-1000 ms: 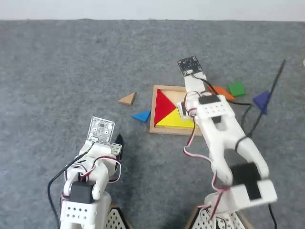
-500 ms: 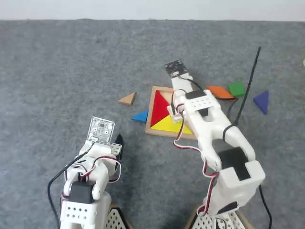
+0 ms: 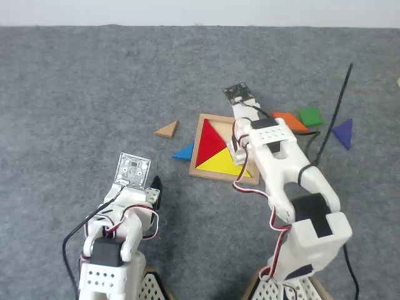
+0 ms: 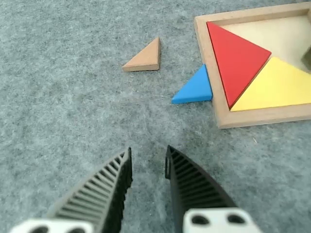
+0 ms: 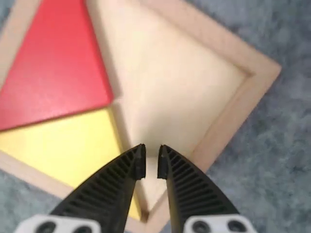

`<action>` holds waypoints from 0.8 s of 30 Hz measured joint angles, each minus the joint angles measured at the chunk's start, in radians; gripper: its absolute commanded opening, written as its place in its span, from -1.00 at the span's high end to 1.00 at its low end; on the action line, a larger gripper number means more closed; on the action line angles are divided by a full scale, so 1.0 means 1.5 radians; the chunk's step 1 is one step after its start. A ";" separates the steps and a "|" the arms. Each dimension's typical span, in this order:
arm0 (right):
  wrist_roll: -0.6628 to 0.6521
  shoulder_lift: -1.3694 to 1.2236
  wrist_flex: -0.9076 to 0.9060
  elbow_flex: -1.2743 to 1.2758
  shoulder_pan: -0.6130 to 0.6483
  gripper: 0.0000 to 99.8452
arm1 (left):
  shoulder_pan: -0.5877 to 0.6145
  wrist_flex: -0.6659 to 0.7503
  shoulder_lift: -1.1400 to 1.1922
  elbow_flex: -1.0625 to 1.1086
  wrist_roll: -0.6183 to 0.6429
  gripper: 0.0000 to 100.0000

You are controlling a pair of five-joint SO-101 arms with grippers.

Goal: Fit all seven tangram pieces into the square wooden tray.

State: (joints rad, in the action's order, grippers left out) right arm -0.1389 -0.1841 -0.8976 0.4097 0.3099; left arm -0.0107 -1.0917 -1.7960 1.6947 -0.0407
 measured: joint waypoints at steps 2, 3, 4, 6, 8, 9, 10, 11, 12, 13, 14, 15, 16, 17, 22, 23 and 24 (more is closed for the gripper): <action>-0.004 0.000 -0.012 0.008 -0.005 0.85 | 0.000 0.000 0.000 0.000 0.000 0.78; -0.005 0.001 -0.015 0.014 -0.006 0.85 | 0.000 0.000 0.000 0.000 0.000 0.78; -0.010 0.002 -0.015 0.019 -0.008 0.85 | 0.000 0.000 0.000 0.000 0.000 0.78; -0.025 0.003 -0.015 0.023 -0.010 0.85 | 0.000 0.000 0.000 0.000 0.000 0.78; -0.037 0.015 -0.015 0.041 -0.010 0.85 | 0.000 0.000 0.000 0.000 0.000 0.78; -0.039 0.025 -0.015 0.052 -0.010 0.85 | 0.000 0.000 0.000 0.000 0.000 0.78; -0.041 0.037 -0.015 0.063 -0.010 0.85 | 0.000 0.000 0.000 0.000 0.000 0.78; -0.044 0.048 -0.015 0.082 -0.010 0.85 | 0.000 0.000 0.000 0.000 0.000 0.78; -0.051 0.061 -0.015 0.094 -0.012 0.85 | 0.000 0.000 0.000 0.000 0.000 0.78; -0.058 0.076 -0.015 0.113 -0.012 0.85 | 0.000 0.000 0.000 0.000 0.000 0.78; -0.064 0.091 -0.015 0.134 -0.012 0.85 | 0.000 0.000 0.000 0.000 0.000 0.78; -0.069 0.105 -0.015 0.148 -0.014 0.85 | 0.000 0.000 0.000 0.000 0.000 0.78; -0.072 0.118 -0.015 0.162 -0.017 0.85 | 0.000 0.000 0.000 0.000 0.000 0.78; -0.074 0.129 -0.015 0.175 -0.024 0.85 | 0.000 0.000 0.000 0.000 0.000 0.78; -0.104 0.164 -0.023 0.202 -0.083 0.85 | 0.000 0.000 0.000 0.000 0.000 0.78; -0.113 0.167 -0.023 0.202 -0.099 0.85 | 0.000 0.000 0.000 0.000 0.000 0.78; -0.120 0.169 -0.023 0.202 -0.113 0.85 | 0.000 0.000 0.000 0.000 0.000 0.78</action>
State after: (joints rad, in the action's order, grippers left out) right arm -0.3184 0.0690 -0.9314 0.7119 0.1412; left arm -0.0107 -1.0917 -1.7960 1.6947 -0.0407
